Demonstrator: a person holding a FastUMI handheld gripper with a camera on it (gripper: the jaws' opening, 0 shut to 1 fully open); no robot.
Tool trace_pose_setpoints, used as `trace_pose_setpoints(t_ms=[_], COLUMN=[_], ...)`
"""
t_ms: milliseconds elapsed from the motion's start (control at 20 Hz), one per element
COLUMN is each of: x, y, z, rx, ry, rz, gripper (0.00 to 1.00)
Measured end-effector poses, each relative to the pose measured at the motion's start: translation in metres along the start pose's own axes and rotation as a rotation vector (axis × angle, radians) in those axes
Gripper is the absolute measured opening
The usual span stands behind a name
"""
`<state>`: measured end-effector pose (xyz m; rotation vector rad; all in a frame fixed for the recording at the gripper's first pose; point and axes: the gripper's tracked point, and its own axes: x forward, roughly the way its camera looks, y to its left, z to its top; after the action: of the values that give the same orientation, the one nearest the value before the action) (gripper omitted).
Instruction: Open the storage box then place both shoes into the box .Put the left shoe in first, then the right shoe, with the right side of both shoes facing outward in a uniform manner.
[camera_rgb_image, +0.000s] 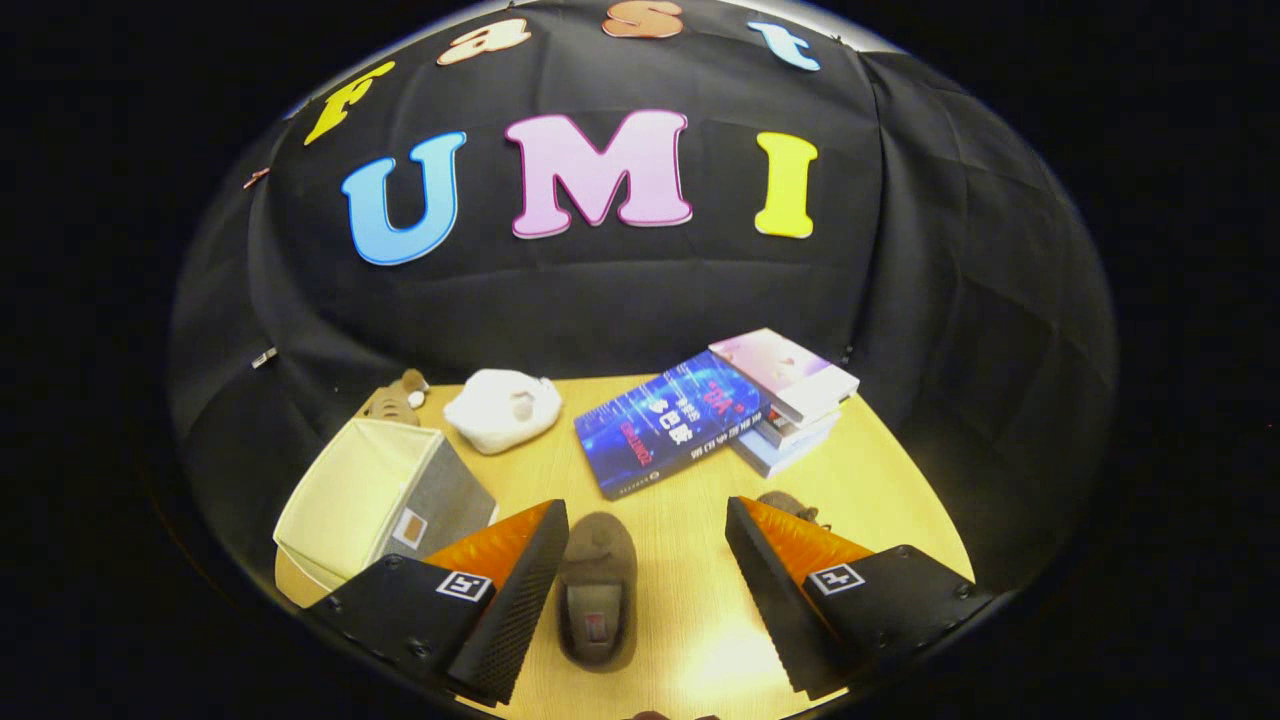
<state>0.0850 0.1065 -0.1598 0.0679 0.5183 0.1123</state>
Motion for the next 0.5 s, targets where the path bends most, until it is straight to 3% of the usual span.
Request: trace_pose_setpoints(t_ms=[500], x=[0.052], y=[0.013], z=[-0.105], rx=[-0.085], ry=[0.231], rz=[0.100], gripper=[0.99])
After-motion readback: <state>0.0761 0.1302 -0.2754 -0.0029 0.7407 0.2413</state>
